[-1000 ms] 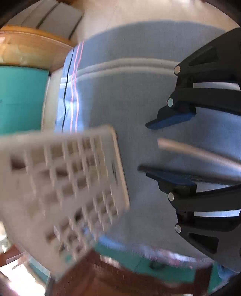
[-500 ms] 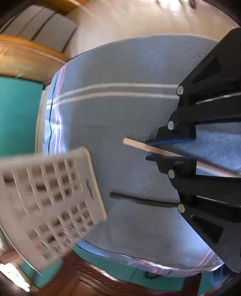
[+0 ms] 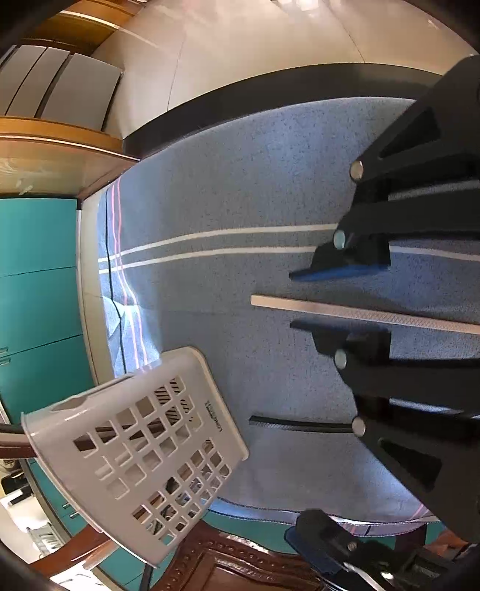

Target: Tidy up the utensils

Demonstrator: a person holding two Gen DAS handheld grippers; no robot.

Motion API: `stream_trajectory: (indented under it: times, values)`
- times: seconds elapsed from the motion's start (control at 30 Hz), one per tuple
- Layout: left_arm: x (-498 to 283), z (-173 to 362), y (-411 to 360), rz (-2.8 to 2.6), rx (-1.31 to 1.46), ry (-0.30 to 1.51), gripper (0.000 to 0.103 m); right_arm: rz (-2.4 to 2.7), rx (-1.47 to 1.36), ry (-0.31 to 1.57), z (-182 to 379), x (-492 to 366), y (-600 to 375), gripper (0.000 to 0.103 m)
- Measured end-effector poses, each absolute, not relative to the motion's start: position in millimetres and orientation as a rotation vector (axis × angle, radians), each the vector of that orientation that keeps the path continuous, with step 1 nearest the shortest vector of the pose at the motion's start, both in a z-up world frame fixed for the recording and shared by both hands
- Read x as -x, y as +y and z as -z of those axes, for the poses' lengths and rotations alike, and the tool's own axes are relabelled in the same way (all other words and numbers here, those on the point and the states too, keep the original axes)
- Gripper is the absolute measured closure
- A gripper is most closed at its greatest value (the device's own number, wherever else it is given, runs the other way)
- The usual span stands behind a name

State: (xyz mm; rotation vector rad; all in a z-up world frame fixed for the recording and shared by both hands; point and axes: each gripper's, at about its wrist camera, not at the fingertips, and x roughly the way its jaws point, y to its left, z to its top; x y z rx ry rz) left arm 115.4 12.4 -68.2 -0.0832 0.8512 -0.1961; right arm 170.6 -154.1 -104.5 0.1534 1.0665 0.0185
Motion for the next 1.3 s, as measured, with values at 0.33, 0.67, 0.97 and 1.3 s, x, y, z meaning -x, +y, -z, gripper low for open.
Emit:
stream_trajectory:
  times: [0.33,0.67,0.97,1.3]
  values:
    - [-122,88,-3,0.187,0.021,0.929,0.042,-0.008,-0.007,1.097,116,-163,-129,0.074]
    - [-127,102,-13,0.192,-0.009,0.964,0.037,0.011,-0.112,1.07,113,-164,-151,0.095]
    - [-139,114,-8,0.218,0.096,1.013,0.035,0.025,-0.14,1.059,107,-162,-159,0.082]
    - [-146,127,-32,0.153,0.005,0.988,0.052,0.029,-0.128,1.057,104,-160,-163,0.079]
